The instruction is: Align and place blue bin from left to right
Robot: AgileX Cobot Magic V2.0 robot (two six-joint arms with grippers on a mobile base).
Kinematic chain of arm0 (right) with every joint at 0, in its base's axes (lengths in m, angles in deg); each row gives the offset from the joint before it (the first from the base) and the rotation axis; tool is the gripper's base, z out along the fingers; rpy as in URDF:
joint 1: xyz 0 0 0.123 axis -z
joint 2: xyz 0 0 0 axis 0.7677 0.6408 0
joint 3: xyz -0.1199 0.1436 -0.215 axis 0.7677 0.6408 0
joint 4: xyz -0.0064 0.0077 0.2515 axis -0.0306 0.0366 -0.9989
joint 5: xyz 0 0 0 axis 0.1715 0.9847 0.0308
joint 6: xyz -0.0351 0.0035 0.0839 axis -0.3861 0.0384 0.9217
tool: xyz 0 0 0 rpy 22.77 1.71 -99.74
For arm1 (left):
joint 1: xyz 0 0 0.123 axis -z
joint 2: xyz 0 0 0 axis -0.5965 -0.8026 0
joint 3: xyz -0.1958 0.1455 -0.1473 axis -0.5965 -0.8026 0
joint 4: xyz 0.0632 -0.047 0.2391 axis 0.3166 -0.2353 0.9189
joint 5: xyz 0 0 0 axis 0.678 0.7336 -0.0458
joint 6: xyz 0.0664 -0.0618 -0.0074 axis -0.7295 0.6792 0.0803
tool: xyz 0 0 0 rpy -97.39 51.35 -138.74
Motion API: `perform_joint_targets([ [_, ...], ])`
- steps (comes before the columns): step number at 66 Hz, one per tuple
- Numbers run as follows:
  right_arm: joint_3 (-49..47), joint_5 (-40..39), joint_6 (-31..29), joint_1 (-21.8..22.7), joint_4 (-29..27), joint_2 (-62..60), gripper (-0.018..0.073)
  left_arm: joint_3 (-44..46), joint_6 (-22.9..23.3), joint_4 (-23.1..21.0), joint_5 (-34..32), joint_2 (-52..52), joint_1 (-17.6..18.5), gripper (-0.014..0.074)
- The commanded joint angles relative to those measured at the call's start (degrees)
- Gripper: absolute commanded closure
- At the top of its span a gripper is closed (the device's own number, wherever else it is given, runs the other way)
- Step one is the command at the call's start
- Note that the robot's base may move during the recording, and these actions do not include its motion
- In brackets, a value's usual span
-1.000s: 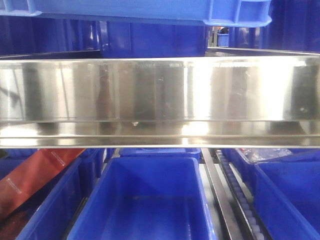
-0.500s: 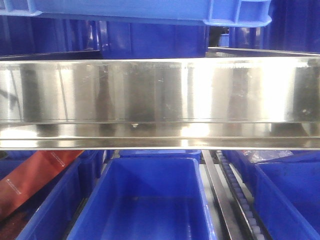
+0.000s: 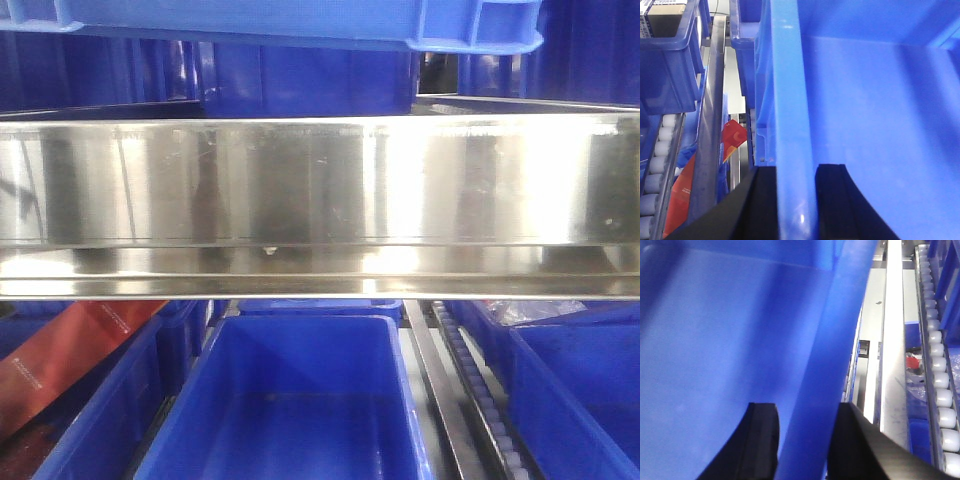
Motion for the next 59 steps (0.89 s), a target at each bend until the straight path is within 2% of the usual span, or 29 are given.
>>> perform_joint_targets([
  [1,-0.8,-5.3,1.1,0.1,0.1,-0.3,0.0629,1.4,-0.1,-4.2,-20.4,1.9,0.7,0.0708],
  [18,-0.8,-5.8,1.1,0.1,0.1,-0.3,0.0629,1.4,-0.1,-4.2,-20.1,1.9,0.7,0.0708],
  [28,-0.8,-6.1,1.1,0.1,0.1,-0.6,0.0629,1.4,-0.1,-4.3,-14.0,1.7,0.7,0.0708],
  [40,-0.8,-6.0,1.1,0.9,0.1,0.2,0.0629,1.4,-0.1,-4.5,-6.7,-0.8,-0.9,0.0708],
  [59,-0.8,-6.5,1.1,1.9,0.1,4.7,0.0629,1.4,-0.1,-4.5,-2.5,-6.6,-2.3,0.0708],
])
